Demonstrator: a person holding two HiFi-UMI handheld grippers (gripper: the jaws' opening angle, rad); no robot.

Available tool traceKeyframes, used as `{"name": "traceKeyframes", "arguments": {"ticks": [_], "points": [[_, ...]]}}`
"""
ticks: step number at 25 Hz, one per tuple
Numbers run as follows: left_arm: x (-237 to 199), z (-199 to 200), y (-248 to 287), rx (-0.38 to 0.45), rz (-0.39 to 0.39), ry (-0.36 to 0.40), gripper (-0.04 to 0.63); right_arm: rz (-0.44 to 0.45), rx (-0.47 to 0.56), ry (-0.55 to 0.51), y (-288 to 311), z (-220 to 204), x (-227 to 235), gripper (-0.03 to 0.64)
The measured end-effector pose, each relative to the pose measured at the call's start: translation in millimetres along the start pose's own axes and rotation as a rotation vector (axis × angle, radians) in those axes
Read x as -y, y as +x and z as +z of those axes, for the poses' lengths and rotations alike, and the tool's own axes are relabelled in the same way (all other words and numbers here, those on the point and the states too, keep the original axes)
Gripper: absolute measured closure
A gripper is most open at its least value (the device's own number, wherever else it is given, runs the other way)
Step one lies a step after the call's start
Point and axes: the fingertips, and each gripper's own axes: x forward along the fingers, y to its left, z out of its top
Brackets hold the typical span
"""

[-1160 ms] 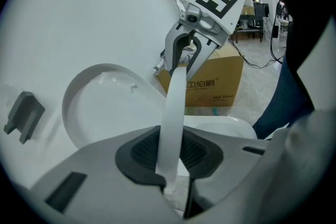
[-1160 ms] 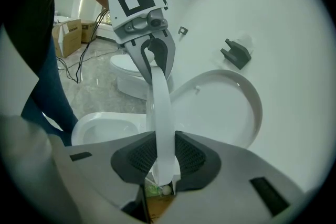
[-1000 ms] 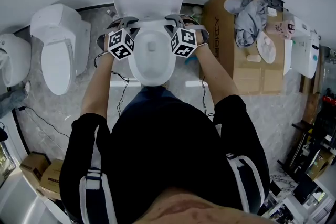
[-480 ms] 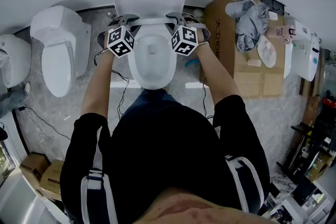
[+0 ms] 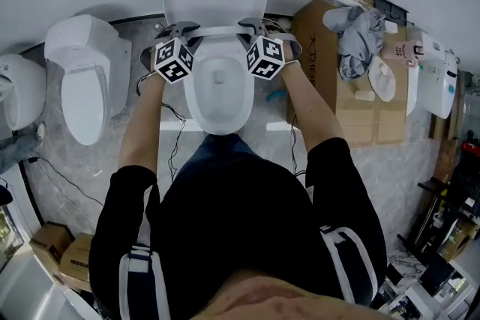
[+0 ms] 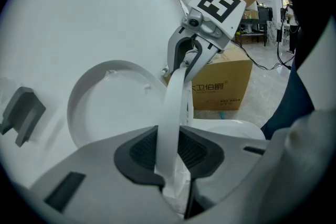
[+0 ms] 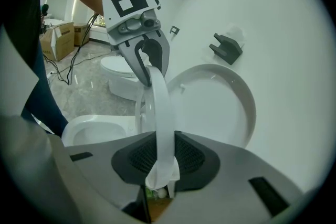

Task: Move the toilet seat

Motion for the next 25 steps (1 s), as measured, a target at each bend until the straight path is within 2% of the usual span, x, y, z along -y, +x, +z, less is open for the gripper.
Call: {"name": "traceKeyframes", "arguments": {"ticks": [25], "points": [[-37,2,17,0.011,0.017,-0.031,0.482,-0.025,0.01,0.036,19,1,36,0.503]]}}
